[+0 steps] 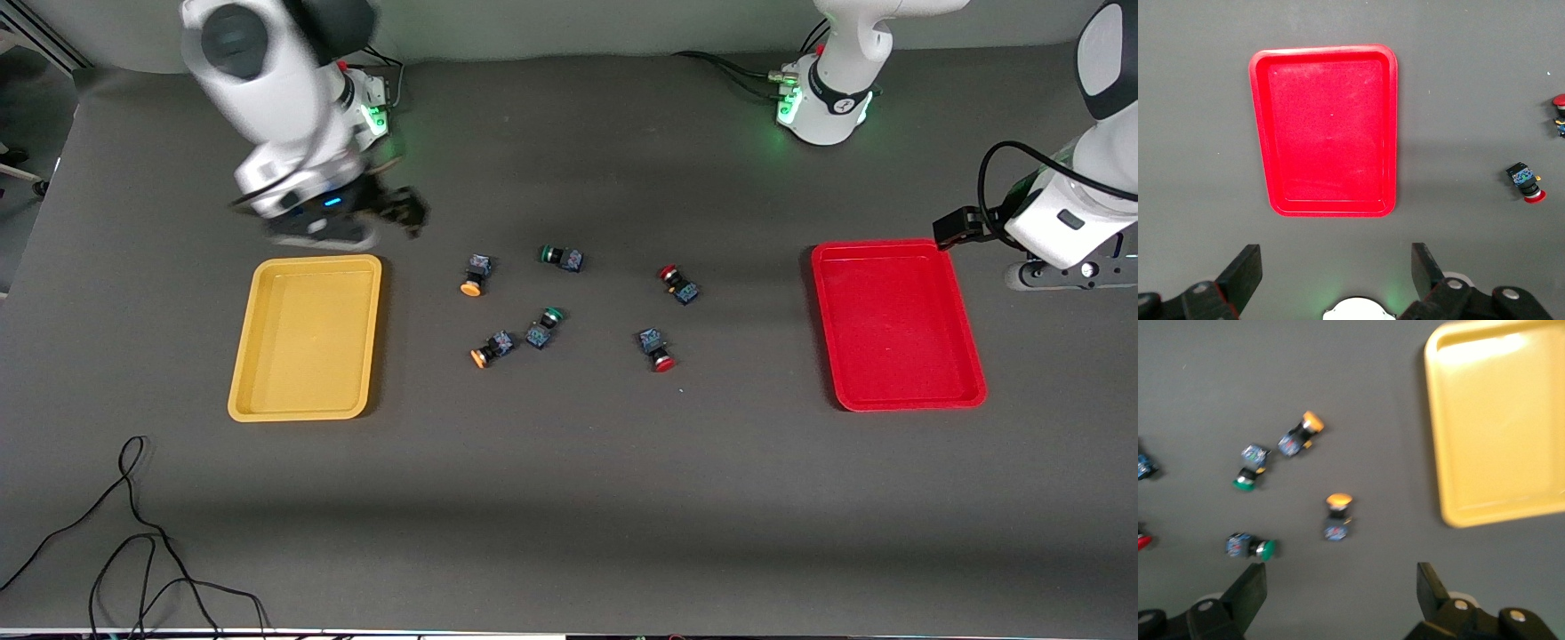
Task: Place red and yellow buttons in trays
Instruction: 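Grasp a yellow button with the right gripper while the left gripper reaches a red button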
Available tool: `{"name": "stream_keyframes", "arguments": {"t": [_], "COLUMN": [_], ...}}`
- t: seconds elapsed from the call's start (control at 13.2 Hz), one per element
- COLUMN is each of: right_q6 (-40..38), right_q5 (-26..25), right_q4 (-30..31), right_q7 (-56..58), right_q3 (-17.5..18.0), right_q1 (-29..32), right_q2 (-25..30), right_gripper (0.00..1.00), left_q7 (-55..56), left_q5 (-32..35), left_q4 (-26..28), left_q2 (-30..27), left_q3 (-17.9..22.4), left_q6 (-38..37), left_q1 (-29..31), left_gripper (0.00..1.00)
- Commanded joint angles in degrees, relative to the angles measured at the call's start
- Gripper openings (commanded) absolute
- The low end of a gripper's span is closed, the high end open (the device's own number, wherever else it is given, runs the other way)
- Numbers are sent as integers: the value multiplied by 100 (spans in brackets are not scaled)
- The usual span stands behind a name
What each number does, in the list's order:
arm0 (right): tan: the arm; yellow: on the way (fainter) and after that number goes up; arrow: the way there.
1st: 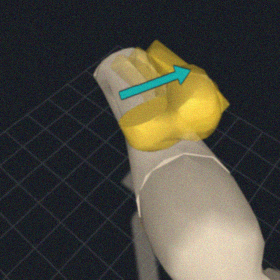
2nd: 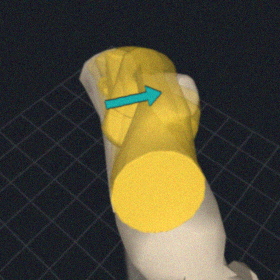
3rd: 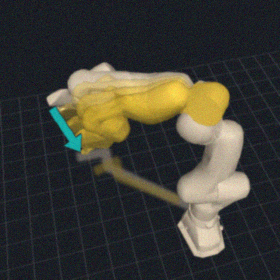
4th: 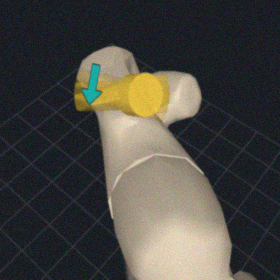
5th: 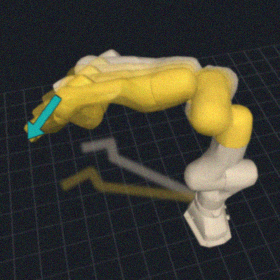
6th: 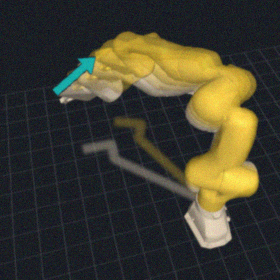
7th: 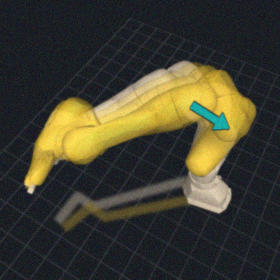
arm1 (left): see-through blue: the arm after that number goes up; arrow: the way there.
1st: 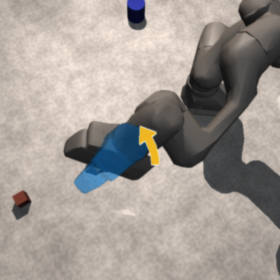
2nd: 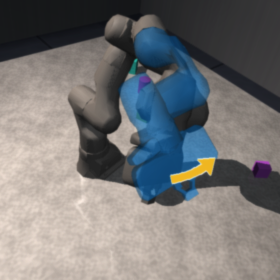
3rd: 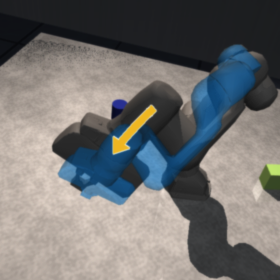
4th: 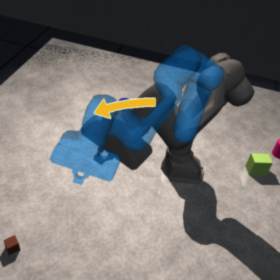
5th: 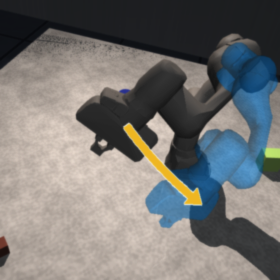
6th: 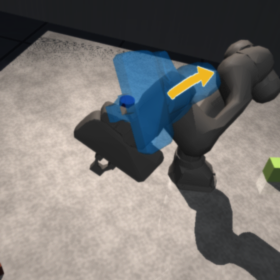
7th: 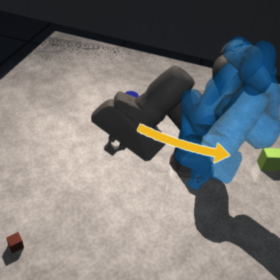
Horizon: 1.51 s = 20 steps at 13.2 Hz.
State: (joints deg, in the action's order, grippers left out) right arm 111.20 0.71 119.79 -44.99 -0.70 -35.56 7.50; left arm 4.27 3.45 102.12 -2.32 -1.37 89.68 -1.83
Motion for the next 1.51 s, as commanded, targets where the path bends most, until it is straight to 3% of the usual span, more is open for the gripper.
{"name": "stream_keyframes", "arguments": {"t": [0.0,0.23,0.38,0.68,0.83,1.13,1.36,1.43], "right_q6": [402,805,1795,3072,3582,4445,4481,4542], "right_q5": [-18,-18,-27,-27,-27,-18,-10,60], "right_q4": [537,877,1571,1811,1811,1899,1882,1882], "right_q7": [-660,-617,-617,-678,-687,-836,-924,-924], "right_q3": [-88,-114,-115,-123,-123,-123,-123,-132], "right_q1": [-574,-584,-575,-575,-575,-575,-540,-540], "right_q2": [287,270,165,-940,-1468,-2383,-2577,-2639], "right_gripper": [100,100,100,100,100,100,99,93], "left_q7": [30,21,47,834,1800,3322,3974,4133], "left_q5": [-2,-98,-301,-310,-310,-582,-1046,-1213], "left_q4": [-95,-95,-113,-148,-113,430,616,852], "left_q2": [21,91,223,767,1118,1865,2498,2639], "left_q3": [67,49,-73,-635,-943,-979,-979,-979], "left_q6": [-109,-56,5,321,523,1444,1955,2357], "left_q1": [-98,-98,-159,-203,-483,-1423,-1793,-1942], "left_gripper": [100,100,100,100,100,100,100,99]}}
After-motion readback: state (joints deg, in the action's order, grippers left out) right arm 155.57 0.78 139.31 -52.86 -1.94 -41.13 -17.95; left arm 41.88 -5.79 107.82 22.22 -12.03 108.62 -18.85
